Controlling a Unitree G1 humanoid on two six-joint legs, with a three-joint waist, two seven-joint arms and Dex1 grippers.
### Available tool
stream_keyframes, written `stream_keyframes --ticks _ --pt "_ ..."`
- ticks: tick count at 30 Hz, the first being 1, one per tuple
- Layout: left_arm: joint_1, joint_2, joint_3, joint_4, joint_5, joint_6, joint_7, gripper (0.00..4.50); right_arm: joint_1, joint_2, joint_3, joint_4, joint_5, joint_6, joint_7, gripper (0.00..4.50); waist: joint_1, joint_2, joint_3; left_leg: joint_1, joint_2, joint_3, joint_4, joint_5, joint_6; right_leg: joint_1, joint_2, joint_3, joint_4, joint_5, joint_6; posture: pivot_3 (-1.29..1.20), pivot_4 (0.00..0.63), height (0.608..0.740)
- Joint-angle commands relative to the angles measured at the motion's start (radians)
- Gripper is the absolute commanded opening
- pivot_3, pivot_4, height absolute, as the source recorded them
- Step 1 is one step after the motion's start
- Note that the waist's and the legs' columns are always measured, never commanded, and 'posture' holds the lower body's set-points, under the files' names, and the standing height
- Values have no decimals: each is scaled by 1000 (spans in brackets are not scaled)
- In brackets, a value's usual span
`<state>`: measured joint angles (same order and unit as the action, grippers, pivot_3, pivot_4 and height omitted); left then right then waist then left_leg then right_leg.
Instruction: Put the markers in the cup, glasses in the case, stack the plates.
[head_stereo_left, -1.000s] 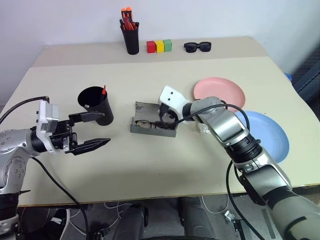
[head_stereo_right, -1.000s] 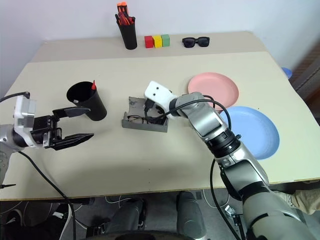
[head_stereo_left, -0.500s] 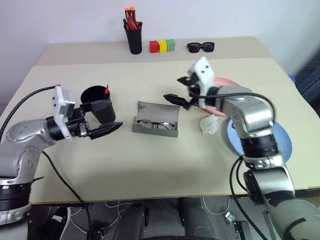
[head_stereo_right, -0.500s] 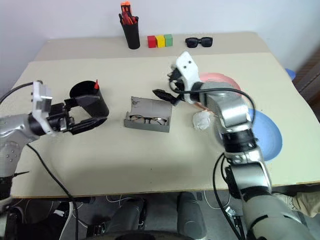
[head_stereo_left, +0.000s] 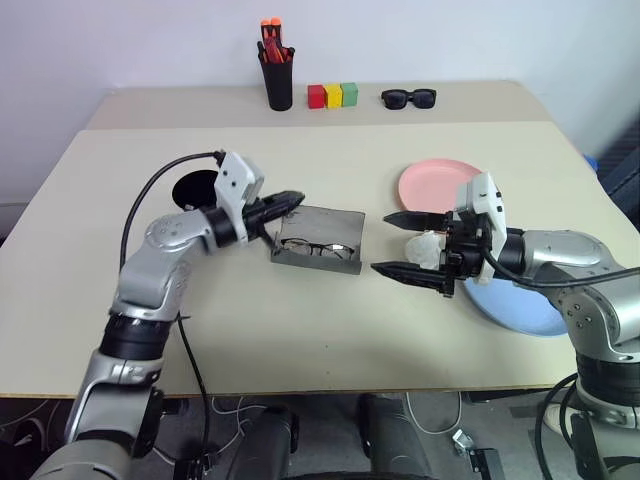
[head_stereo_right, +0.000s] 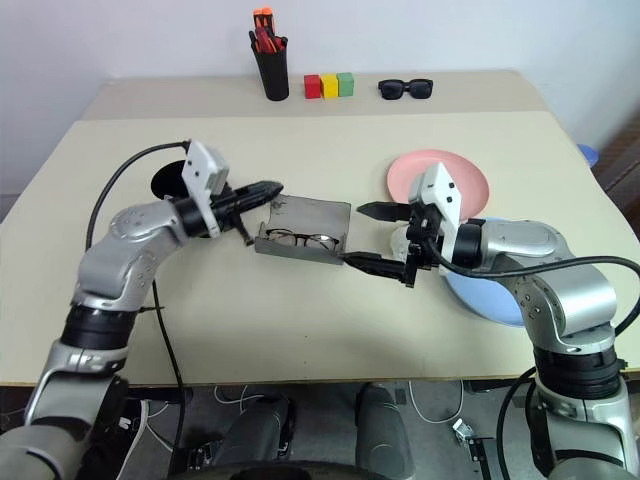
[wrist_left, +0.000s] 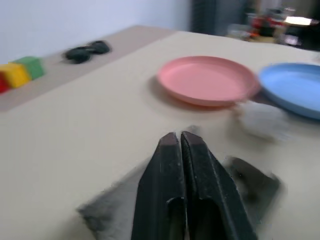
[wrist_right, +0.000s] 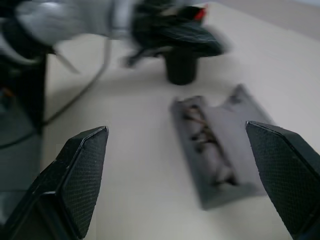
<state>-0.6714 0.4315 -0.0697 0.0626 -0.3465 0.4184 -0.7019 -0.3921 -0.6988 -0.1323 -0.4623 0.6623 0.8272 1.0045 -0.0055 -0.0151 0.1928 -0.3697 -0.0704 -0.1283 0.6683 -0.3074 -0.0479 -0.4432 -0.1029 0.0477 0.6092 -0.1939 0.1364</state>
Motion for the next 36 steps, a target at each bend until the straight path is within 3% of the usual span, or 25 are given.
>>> stream_keyframes --ticks 1,6,12,20,28,30,36 --pt "-98 -64 -41 144 100 -99 58 33 27 -14 -29 -80 52 -22 -6 4500 1 0 0 0 0 0 0 0 0 0 0 0 0 0 0 0 150 740" --pt "-248 -164 -55 405 182 -148 121 33 58 -31 -27 -89 50 -60 -20 4500 4 0 0 -1 0 0 0 0 0 0 0 0 -1 0 0 0 150 740" --pt "-323 -186 -94 567 257 -103 107 33 51 -29 -25 -83 69 -63 -63 4500 -7 0 0 0 0 0 0 0 0 0 0 0 -1 0 0 0 150 740" --pt "-375 -174 -102 587 266 9 5 33 43 -25 2 -74 61 -83 -94 4500 -5 -1 0 -1 0 0 0 0 0 0 0 0 -1 0 1 0 150 740" --pt "-320 -127 -121 370 249 215 -95 33 30 -32 31 -47 13 -126 -114 4500 -7 -1 0 -1 0 0 0 0 0 -1 0 0 0 0 1 0 150 740" --pt "-307 -132 -102 351 246 218 -78 33 27 -34 33 -42 11 -130 -114 4500 -7 -1 0 -1 0 0 0 0 0 -1 0 0 0 0 1 0 150 740" --pt "-369 -165 -45 520 302 0 111 33 19 -31 54 -19 -12 -150 -116 4500 -4 -1 0 -1 0 -1 0 0 0 -1 0 0 0 0 1 0 150 740"
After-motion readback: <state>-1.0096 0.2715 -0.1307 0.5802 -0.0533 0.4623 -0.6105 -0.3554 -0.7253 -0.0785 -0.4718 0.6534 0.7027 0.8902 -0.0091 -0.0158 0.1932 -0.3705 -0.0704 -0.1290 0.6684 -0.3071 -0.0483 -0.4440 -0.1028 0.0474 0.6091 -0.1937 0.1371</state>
